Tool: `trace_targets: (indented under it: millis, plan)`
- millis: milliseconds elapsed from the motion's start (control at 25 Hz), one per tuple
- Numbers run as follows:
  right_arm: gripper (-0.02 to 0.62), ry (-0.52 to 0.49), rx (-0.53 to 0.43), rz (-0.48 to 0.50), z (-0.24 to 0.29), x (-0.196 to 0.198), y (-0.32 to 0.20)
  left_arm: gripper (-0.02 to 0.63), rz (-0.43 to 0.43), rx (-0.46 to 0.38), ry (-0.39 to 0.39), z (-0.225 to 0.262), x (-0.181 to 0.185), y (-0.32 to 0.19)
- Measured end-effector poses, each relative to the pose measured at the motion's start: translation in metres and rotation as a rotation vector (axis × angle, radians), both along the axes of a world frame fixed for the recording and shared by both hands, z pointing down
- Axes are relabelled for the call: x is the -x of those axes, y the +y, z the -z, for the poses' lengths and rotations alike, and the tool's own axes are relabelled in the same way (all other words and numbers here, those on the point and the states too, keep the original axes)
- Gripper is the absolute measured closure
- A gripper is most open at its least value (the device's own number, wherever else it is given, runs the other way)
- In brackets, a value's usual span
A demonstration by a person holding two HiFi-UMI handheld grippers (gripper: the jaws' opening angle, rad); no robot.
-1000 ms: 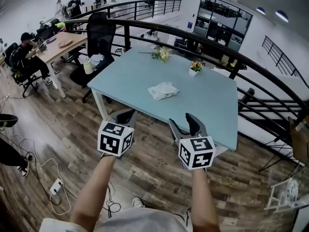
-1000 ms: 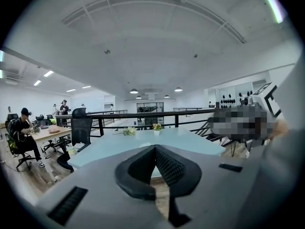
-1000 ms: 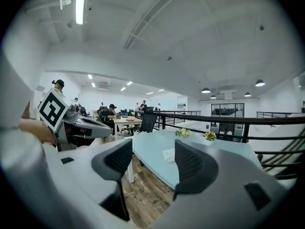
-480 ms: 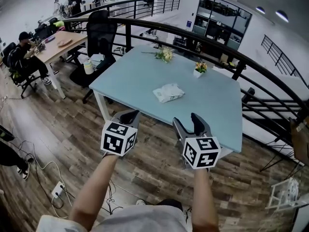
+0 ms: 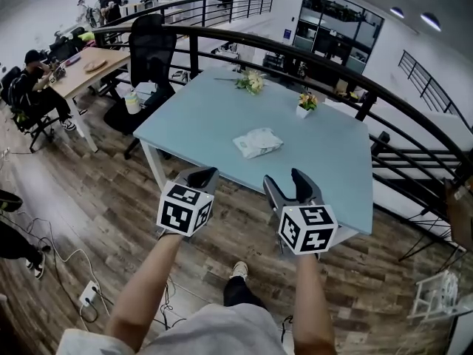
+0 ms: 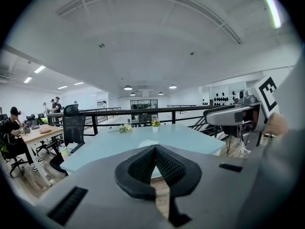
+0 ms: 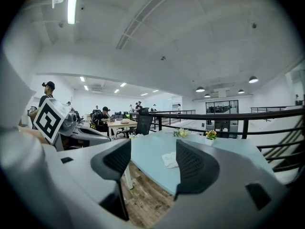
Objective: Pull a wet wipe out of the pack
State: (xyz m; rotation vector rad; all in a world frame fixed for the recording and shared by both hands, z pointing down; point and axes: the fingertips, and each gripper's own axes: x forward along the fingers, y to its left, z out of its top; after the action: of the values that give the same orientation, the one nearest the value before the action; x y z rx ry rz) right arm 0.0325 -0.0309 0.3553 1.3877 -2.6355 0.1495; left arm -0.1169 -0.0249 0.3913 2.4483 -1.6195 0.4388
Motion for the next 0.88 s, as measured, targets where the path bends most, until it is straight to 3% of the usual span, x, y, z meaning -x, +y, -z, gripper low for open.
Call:
trace_targets:
  millis: [480,880]
  plan:
    - [0.318,0.001,0.01,0.011,-0.017,-0.002,-0.08,0.611,-0.004,0.004,-0.003,-0.01,-0.008,-0.081]
    - [0.318,-0.027,0.012,-0.024,-0.014,-0.033,-0.178,0.606,-0.016,0.001,-0.013,-0.004,-0.033,-0.181]
